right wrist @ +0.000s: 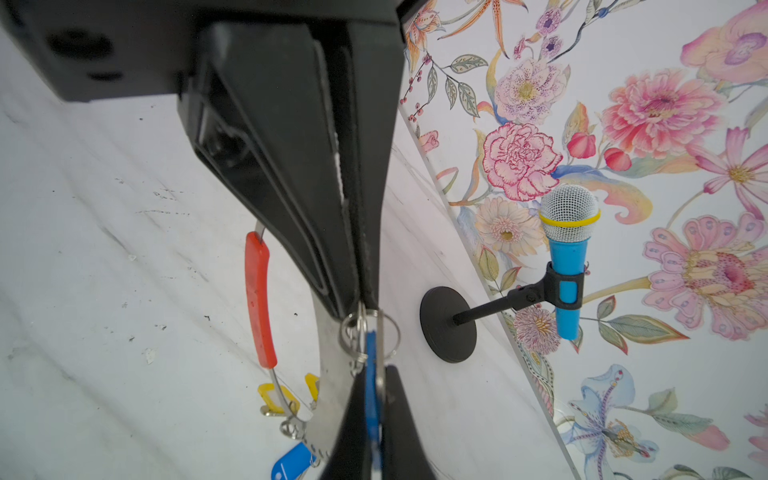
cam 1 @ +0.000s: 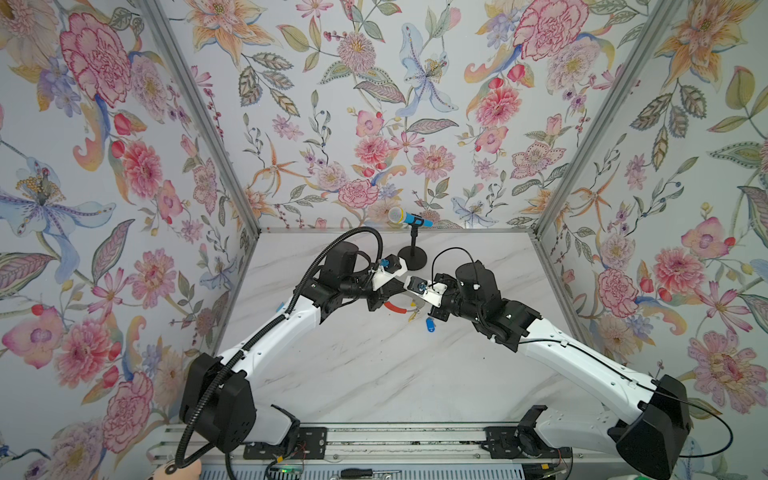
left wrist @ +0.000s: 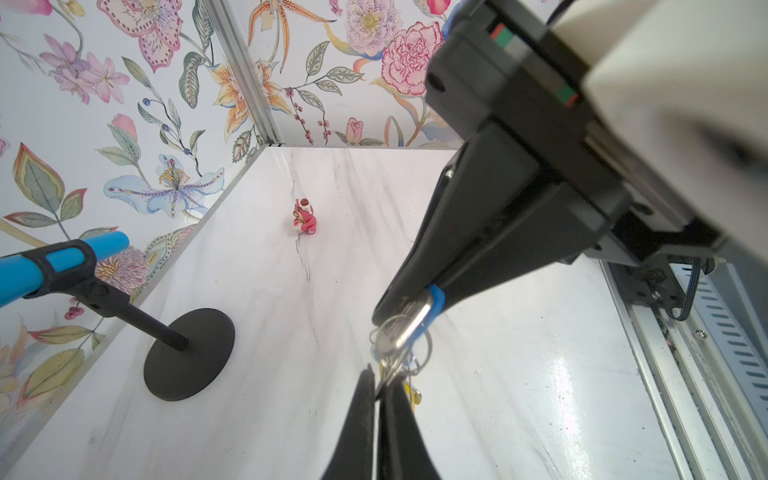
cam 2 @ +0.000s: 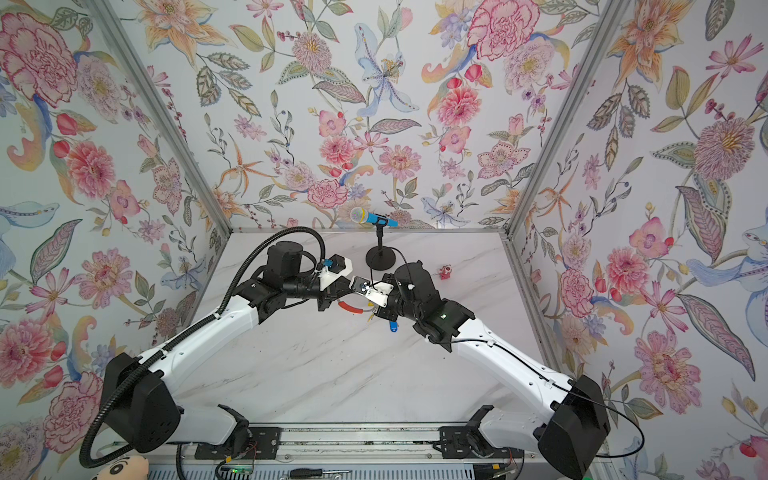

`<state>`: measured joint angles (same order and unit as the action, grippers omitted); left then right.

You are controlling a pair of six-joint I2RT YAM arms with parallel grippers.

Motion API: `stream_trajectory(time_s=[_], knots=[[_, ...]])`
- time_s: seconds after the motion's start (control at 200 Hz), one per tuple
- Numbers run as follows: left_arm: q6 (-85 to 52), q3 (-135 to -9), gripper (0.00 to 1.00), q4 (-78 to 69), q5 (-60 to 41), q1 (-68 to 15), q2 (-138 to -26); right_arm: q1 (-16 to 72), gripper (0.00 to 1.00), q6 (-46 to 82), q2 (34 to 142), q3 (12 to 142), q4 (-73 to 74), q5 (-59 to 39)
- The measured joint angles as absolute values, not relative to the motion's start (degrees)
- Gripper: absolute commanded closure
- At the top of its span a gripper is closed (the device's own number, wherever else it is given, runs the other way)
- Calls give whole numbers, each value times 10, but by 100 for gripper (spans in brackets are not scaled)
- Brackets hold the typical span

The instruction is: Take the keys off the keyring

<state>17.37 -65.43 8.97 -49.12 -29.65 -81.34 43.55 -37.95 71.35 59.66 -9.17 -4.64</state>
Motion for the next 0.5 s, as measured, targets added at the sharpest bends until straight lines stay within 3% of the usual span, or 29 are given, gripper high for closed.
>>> stream_trajectory(time_s=[0.5], knots=[[174,-654,100,84,-486,-297,-813,435,100,-379,693,578,-92,-22]])
